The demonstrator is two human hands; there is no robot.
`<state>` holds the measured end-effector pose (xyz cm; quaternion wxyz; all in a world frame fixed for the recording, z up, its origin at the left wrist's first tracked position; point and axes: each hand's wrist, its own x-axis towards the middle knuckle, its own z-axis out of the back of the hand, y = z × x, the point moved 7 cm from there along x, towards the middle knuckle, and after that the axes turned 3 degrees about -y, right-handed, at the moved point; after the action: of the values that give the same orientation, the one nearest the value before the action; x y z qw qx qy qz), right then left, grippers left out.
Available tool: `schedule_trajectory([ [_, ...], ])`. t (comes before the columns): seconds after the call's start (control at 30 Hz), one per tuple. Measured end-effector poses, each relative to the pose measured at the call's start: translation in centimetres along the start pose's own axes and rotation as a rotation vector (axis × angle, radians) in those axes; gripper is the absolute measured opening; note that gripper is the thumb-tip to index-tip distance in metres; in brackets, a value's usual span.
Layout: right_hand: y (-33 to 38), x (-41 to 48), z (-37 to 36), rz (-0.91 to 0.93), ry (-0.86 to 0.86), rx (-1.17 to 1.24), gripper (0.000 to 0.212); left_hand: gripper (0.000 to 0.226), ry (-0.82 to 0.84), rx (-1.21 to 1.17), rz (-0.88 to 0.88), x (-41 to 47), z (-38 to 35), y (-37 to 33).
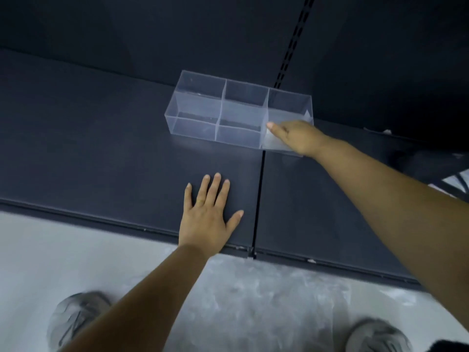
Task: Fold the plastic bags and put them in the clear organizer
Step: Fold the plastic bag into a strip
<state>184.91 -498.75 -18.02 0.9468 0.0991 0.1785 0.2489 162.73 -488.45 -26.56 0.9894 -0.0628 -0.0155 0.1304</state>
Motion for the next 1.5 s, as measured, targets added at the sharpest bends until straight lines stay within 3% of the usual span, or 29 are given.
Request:
schedule_trajectory([
  [0.13,2.6,-6.6,2.4,0.171,-0.534,0.247,0.039,0.079,0.017,0.003,-0.001,0.1,-0.2,0.1],
  [0.2,3.8,-13.4,-0.4,0.242,-0.701,0.368,0.032,0.080,0.033,0.007,-0.006,0.1,-0.4,0.0],
  [0.27,4.4,-20.0,-7.0,0.221,-0.596,0.386,0.032,0.079,0.053,0.008,-0.008,0.2,-0.6,0.1],
  [0.33,3.2,-25.2,-15.7,0.078,-0.276,0.277,0.034,0.077,0.083,0.013,-0.009,0.3,-0.8,0.2],
  [0.4,-0.2,-29.2,-23.2,-0.126,0.065,0.070,0.061,0.076,0.116,0.027,-0.015,0.6,-0.8,0.3],
  [0.47,-3.2,-31.8,-26.8,-0.263,0.185,-0.029,0.078,0.074,0.173,0.020,-0.016,0.6,-0.8,0.3],
  [0.57,-4.8,-32.3,-26.8,-0.403,0.143,0.179,0.051,0.071,0.227,-0.053,-0.003,-1.6,-0.3,-0.3],
  [0.67,-3.7,-30.4,-23.3,-0.274,0.163,0.473,0.008,0.061,0.135,-0.303,-0.078,-6.6,1.5,-2.9],
  [0.73,-2.0,-28.9,-18.7,-0.114,0.177,0.589,0.022,0.055,0.173,-0.540,-0.166,-10.1,2.6,-5.7],
  [0.8,-0.9,-27.6,-14.0,-0.034,0.168,0.618,0.017,0.056,0.419,-0.798,-0.153,-12.6,3.4,-8.2],
  [0.87,-0.8,-27.0,-10.2,-0.025,0.163,0.667,0.016,0.042,0.622,-1.003,-0.051,-13.8,4.2,-9.4],
  [0.97,-2.1,-27.3,-6.6,-0.134,0.122,0.746,0.031,0.016,0.586,-1.161,0.139,-13.2,5.5,-8.1],
  [1.03,-3.5,-28.0,-4.7,-0.244,-0.031,0.782,0.040,0.019,0.485,-1.244,0.282,-12.7,6.7,-6.4],
  [1.1,-3.8,-29.1,-3.6,-0.271,-0.099,0.990,0.048,0.032,0.415,-1.323,0.393,-12.7,7.8,-5.0],
  [1.17,-2.0,-30.3,-3.6,-0.124,0.046,1.108,0.066,0.042,0.405,-1.425,0.438,-12.9,8.7,-4.6],
  [1.23,0.2,-31.3,-4.6,0.013,0.171,1.000,0.081,0.041,0.461,-1.480,0.449,-13.5,9.1,-4.9],
  [1.3,0.9,-31.3,-5.2,0.013,0.101,0.922,0.069,0.039,0.534,-1.514,0.473,-14.1,9.2,-5.5],
  [1.4,-0.1,-31.6,-4.5,-0.130,-0.107,1.085,0.011,0.049,0.534,-1.520,0.576,-14.8,9.0,-4.8],
  [1.43,-0.8,-31.9,-4.2,-0.161,-0.155,1.129,0.006,0.052,0.516,-1.502,0.630,-15.0,8.8,-4.0],
  [1.5,-1.8,-32.3,-3.9,-0.171,-0.193,1.146,0.023,0.052,0.491,-1.426,0.745,-15.6,8.7,-2.5],
])
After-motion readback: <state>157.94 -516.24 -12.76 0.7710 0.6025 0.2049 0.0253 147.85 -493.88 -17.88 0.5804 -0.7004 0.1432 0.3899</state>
